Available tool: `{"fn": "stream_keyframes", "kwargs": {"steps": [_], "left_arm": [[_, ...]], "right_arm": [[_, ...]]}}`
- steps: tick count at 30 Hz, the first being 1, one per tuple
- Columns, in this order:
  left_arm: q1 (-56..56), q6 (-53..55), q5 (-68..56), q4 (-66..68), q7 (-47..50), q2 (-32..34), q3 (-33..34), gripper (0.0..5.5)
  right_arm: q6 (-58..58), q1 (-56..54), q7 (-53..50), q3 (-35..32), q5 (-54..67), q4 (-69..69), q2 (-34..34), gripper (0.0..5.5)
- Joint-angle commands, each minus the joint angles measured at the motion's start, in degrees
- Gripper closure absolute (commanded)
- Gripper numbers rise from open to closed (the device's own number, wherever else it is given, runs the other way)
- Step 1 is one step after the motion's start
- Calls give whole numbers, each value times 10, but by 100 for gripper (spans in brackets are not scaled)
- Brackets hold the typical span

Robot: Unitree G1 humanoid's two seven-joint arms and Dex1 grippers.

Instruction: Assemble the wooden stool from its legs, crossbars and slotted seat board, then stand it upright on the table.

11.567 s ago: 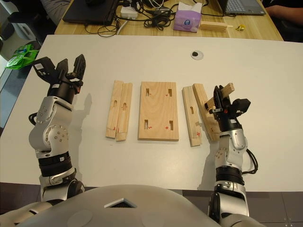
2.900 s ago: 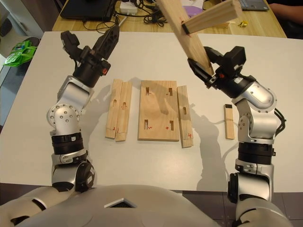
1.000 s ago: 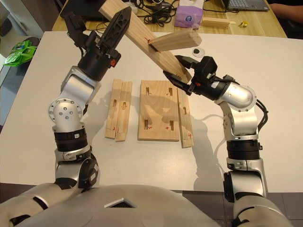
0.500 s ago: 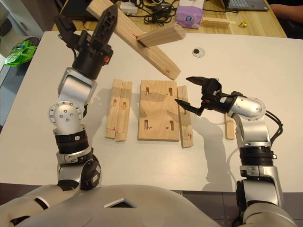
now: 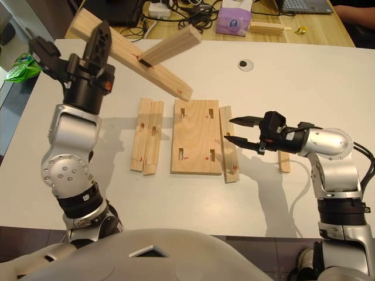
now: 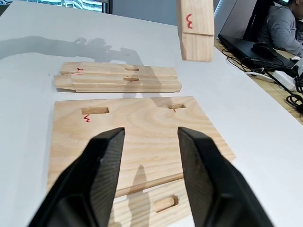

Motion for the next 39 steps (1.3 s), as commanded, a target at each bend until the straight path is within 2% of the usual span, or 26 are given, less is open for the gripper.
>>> {"fn": "stream_keyframes", "kwargs": {"steps": [1, 6, 9, 14, 20, 28, 35, 39], "left_arm": [[8, 8, 14, -12, 12, 4, -15, 448], [1, 15, 13, -28, 23, 19, -10, 448], [2, 15, 13, -30, 29, 18, -8, 448], [-2, 13, 9, -28, 34, 15, -5, 448], [-10, 12, 12, -24, 36, 17, 0, 448], [-8, 10, 66, -26, 32, 48, -5, 448], [1, 11, 135, -23, 17, 70, -27, 448], [13, 29, 190, -24, 30, 78, -53, 448]], "right_arm": [[7, 7, 15, 28, -7, -28, -5, 403], [-19, 13, 43, 80, -54, -34, -21, 501], [-54, -14, 31, 121, -125, 4, -16, 547], [-69, -53, 14, 197, -205, 61, 20, 550], [-67, -88, -66, 242, -273, 110, 82, 550], [-84, -136, -193, 268, -356, 188, 134, 550], [-76, -168, -273, 294, -386, 234, 216, 550], [-73, -169, -310, 252, -357, 183, 229, 550]]}}
